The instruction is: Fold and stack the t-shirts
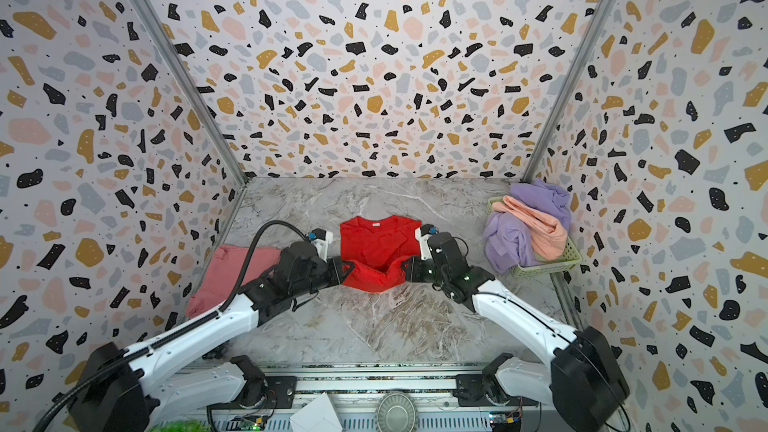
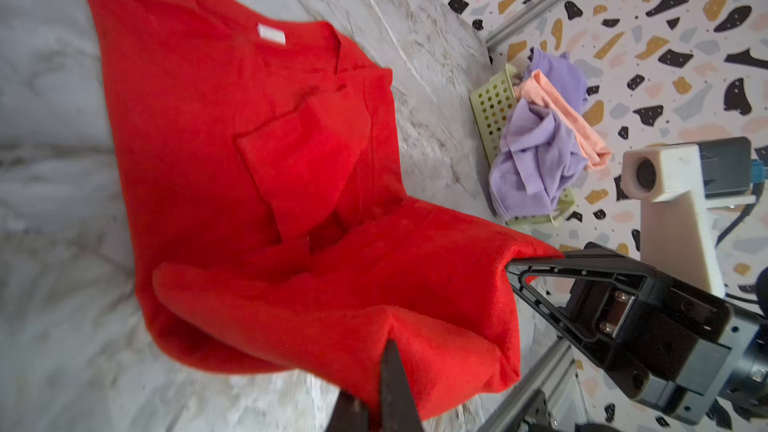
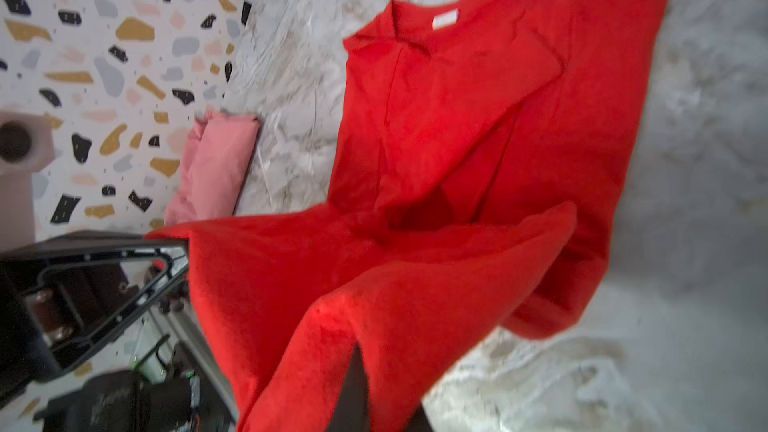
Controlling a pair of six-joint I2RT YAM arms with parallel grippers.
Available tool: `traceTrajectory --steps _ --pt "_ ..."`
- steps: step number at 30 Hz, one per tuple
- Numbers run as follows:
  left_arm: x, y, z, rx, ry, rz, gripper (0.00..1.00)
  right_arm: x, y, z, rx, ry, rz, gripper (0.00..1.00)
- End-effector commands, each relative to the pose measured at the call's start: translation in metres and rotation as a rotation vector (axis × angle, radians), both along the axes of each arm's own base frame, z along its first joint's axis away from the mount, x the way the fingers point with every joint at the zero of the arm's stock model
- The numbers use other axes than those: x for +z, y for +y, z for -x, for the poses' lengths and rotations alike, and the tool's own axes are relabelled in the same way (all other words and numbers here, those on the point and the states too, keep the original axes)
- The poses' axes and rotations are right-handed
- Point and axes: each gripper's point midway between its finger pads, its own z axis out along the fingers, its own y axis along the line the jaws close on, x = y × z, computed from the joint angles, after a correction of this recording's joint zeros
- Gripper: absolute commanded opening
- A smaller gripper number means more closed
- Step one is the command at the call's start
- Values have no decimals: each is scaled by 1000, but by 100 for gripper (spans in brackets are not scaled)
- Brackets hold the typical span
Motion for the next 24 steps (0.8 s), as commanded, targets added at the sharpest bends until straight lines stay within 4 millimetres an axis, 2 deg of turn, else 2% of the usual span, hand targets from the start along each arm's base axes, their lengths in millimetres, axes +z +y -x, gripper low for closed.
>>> traceTrajectory --steps 1,2,5,11,13,14,15,16,17,18,20,24 --pt "26 -3 -38 -46 -119 -45 0 22 8 -41 13 -85 -29 4" --pt "28 -1 -50 -37 -120 -39 0 21 9 -53 6 -83 -32 4" --pt "15 5 -88 -6 -87 -4 0 13 9 -93 -27 -64 -58 5" --pt "-29 12 -160 30 21 90 0 -18 7 -173 -106 1 -73 6" --pt "-45 12 -183 38 55 112 0 -26 2 -197 -154 -3 -66 14" --pt "-53 16 -193 58 71 106 6 -28 -1 -207 -170 -7 -68 20" --pt "-59 21 -203 81 78 99 25 -30 -4 -216 -182 -9 -74 30" --pt "-64 27 -212 109 81 87 34 -32 -6 -225 -192 -15 -77 44" --pt "-66 34 -219 130 83 78 37 -33 -8 -231 -193 -19 -81 58" --pt "-67 38 -224 144 82 72 45 -31 -10 -236 -191 -29 -87 63" --pt "-62 49 -230 174 63 64 55 -22 -14 -241 -181 -62 -97 65" --pt "-45 67 -227 224 11 -17 60 -11 -24 -232 -182 -97 -78 65"
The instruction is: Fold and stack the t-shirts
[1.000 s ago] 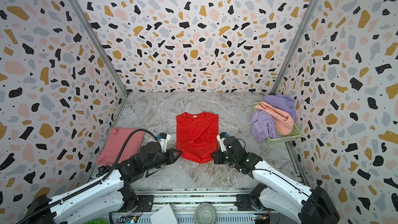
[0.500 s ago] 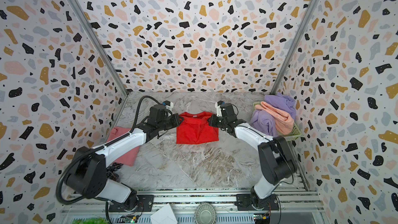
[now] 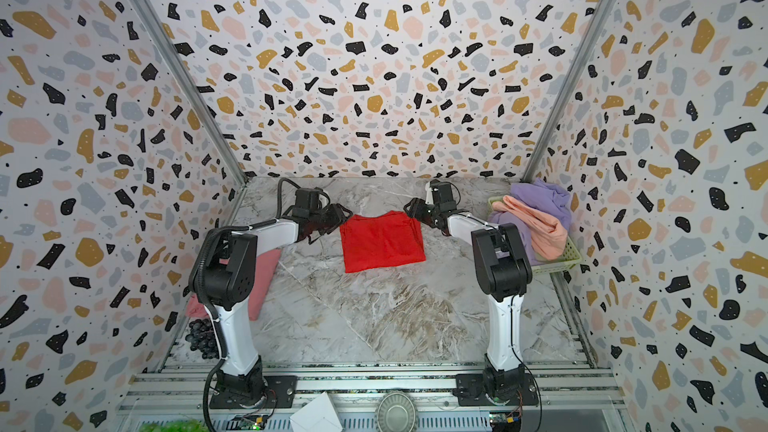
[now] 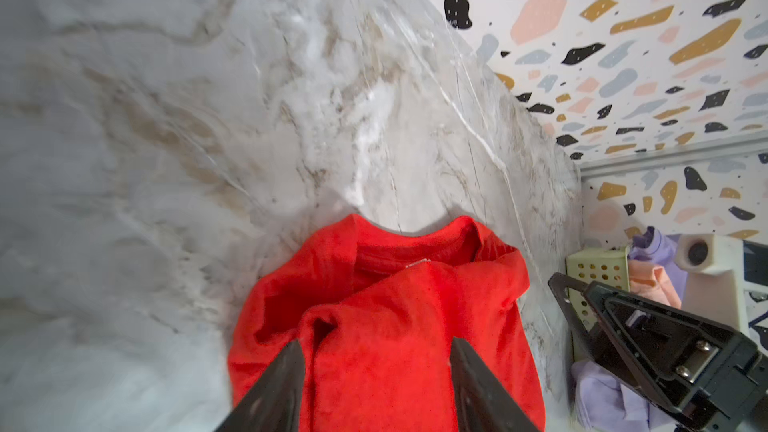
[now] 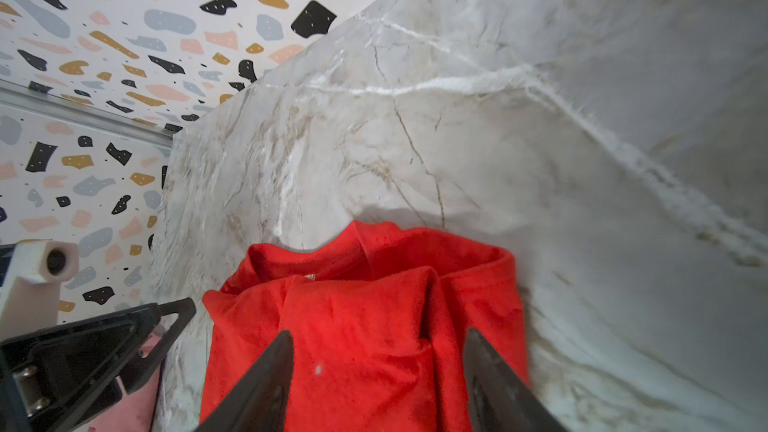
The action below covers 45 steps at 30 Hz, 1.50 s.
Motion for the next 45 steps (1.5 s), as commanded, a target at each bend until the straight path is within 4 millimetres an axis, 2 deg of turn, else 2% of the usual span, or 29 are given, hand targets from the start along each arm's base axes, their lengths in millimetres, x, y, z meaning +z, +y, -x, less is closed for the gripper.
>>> traceTrajectory --steps 1,6,11,14,15,20,26,31,34,36,38,42,45 --pt "41 12 -5 27 -105 -66 61 50 1 6 28 -118 -14 65" --pt "43 15 13 -19 -107 -166 68 50 1 42 49 -105 -12 65" --pt "9 25 43 -57 -41 -247 74 46 11 87 83 -101 9 75" --pt "-7 25 55 -78 -18 -249 74 38 13 119 70 -60 -58 83" --pt "-11 23 57 -88 -11 -244 74 35 13 130 58 -43 -84 87" --pt "-26 4 71 -151 21 -187 74 18 24 181 58 24 -188 92" --pt "-46 -14 102 -173 60 -170 72 1 23 208 33 83 -272 94" --pt "-61 -32 119 -191 87 -145 58 -15 23 209 43 117 -292 94" --pt "-57 -45 128 -162 76 -66 39 -20 20 208 40 145 -329 94" --pt "-47 -58 135 -130 61 31 28 -24 16 207 51 174 -366 94" --pt "-34 -74 143 -102 52 145 20 -27 9 207 50 206 -407 93" --pt "-5 -111 154 -97 21 296 14 -34 -9 218 16 239 -421 92" --pt "12 -137 159 -127 12 354 14 -36 -12 230 0 258 -421 92"
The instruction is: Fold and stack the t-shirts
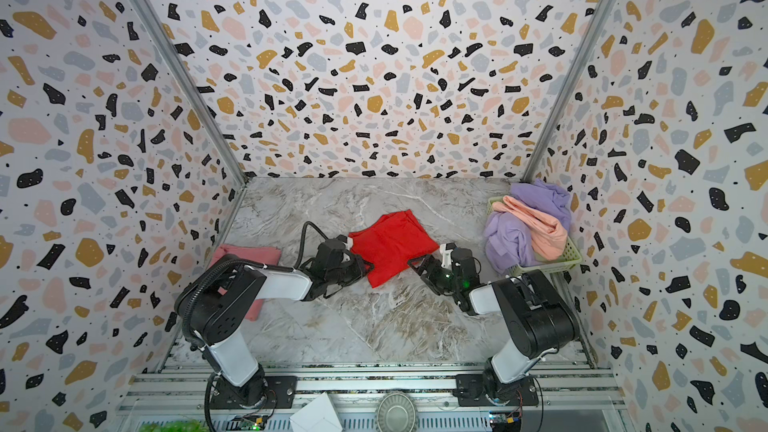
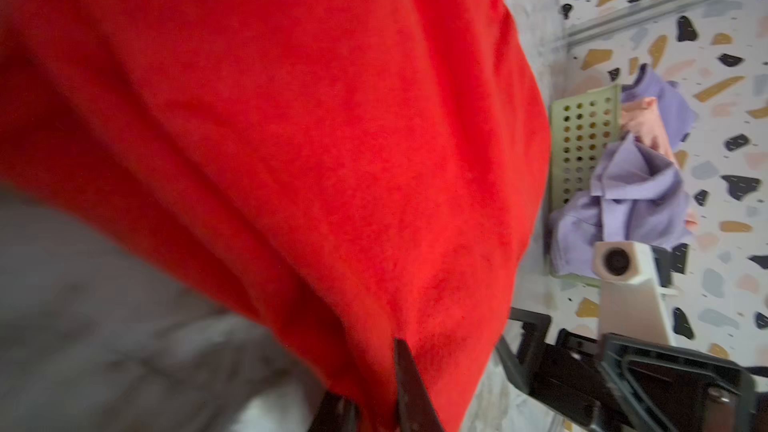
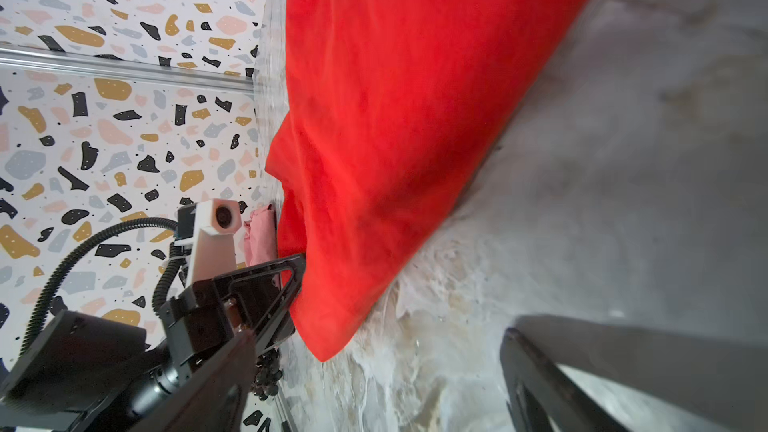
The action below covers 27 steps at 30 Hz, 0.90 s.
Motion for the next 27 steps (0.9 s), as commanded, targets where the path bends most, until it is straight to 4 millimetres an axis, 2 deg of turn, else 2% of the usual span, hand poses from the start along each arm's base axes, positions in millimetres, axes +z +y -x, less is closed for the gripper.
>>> traceTrajectory --steps 1,5,8,12,15,18,20,23,27 --pt "60 -37 -11 22 -82 207 14 10 4 16 16 9 -52 92" --pt "74 -61 0 -30 -81 247 14 14 7 16 -6 4 -83 92" --pt "70 -72 13 -67 -61 244 15 14 12 13 -19 21 -129 91" --pt "57 -76 25 -83 -23 244 19 13 22 7 -36 44 -202 85" --pt "51 -73 33 -74 1 258 26 9 25 5 -56 64 -236 79" --pt "46 -70 42 -76 21 259 36 6 28 6 -62 70 -266 56" --pt "42 -65 46 -74 22 237 43 2 24 8 -88 77 -275 33" --pt "34 -48 51 -49 11 153 60 4 18 11 -107 65 -278 10" --pt "31 -22 57 -13 -25 36 80 2 18 15 -90 82 -229 5"
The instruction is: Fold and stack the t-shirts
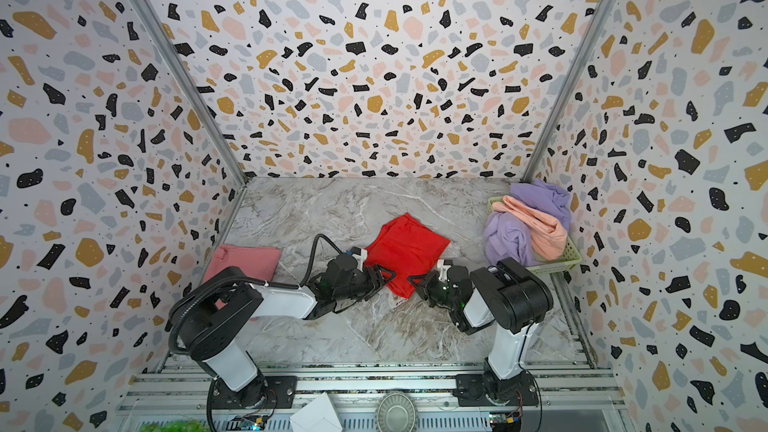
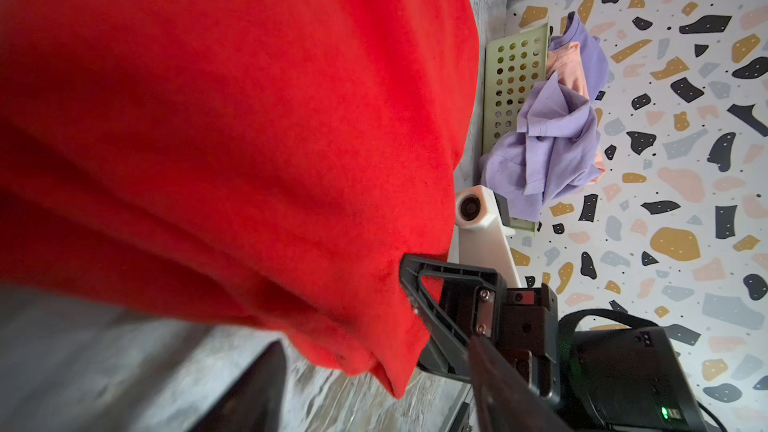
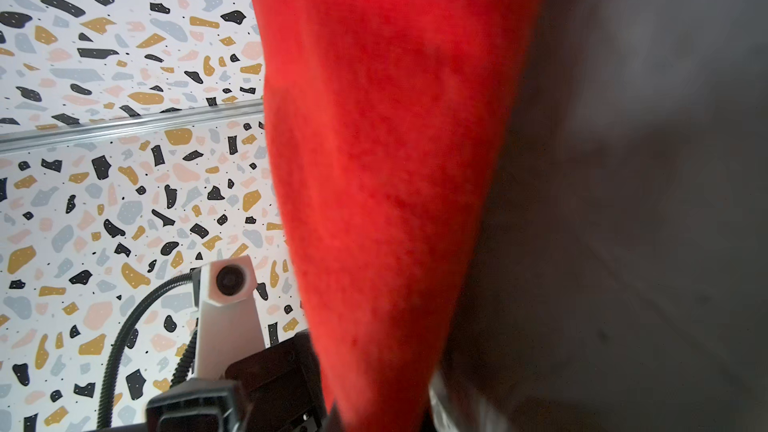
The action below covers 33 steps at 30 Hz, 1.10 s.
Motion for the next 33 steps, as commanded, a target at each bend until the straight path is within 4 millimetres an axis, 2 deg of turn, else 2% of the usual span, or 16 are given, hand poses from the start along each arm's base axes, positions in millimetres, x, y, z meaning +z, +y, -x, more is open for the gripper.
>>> traceTrajectory --steps 1,4,7,12,17,23,33 --pt "8 18 -1 27 -83 -94 86 20 1 -4 8 -60 14 4" --pt "15 24 2 34 -105 -92 95 29 1 -5 8 -69 46 3" --pt "16 22 2 35 -97 -79 100 44 2 -9 -1 -84 58 3" --pt "19 6 2 45 -33 68 100 65 6 -20 2 -99 68 4" --pt "28 -4 -4 86 18 223 100 65 5 -22 -6 -89 82 5" --pt "31 0 -10 162 45 323 100 63 7 -21 -8 -63 65 5" --pt "9 -3 -14 220 141 358 100 73 10 -22 -5 -65 46 6"
